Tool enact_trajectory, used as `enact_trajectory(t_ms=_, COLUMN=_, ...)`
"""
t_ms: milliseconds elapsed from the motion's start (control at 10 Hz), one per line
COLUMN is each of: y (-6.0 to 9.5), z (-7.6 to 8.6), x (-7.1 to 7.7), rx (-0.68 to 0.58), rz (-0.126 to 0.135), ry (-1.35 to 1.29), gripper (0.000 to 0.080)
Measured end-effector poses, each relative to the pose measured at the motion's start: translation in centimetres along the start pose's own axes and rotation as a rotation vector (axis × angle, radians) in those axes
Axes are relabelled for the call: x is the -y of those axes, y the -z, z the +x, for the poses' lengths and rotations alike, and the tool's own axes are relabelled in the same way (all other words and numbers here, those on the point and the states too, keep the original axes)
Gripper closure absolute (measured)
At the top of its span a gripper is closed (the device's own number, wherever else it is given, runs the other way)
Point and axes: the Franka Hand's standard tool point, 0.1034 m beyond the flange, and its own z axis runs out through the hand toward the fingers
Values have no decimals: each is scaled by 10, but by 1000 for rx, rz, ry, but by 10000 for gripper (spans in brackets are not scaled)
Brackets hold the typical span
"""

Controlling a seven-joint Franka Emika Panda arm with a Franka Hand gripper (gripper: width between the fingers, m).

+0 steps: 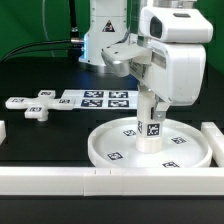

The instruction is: Assemble round table

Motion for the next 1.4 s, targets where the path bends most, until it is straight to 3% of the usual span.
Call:
enact_trajectory(t_ms=400, y=0, z=0, x=0, rx=0, rz=2, ry=-35, gripper=387)
enact_trajectory(t_ms=500, y=0, z=3, x=1, rx=-4, rz=8, ry=-232, gripper=387)
enact_trajectory(t_ms=700, y=0, z=4, x=2, rx=10, rz=59, ry=-469, gripper=387)
enact_trajectory(t_ms=900, y=0, z=1, x=0, rx=6, rz=41, ry=-527, gripper=387)
enact_trajectory(t_ms=1400, y=0, z=2, x=1, rx=-5, rz=51, ry=-998, gripper=387)
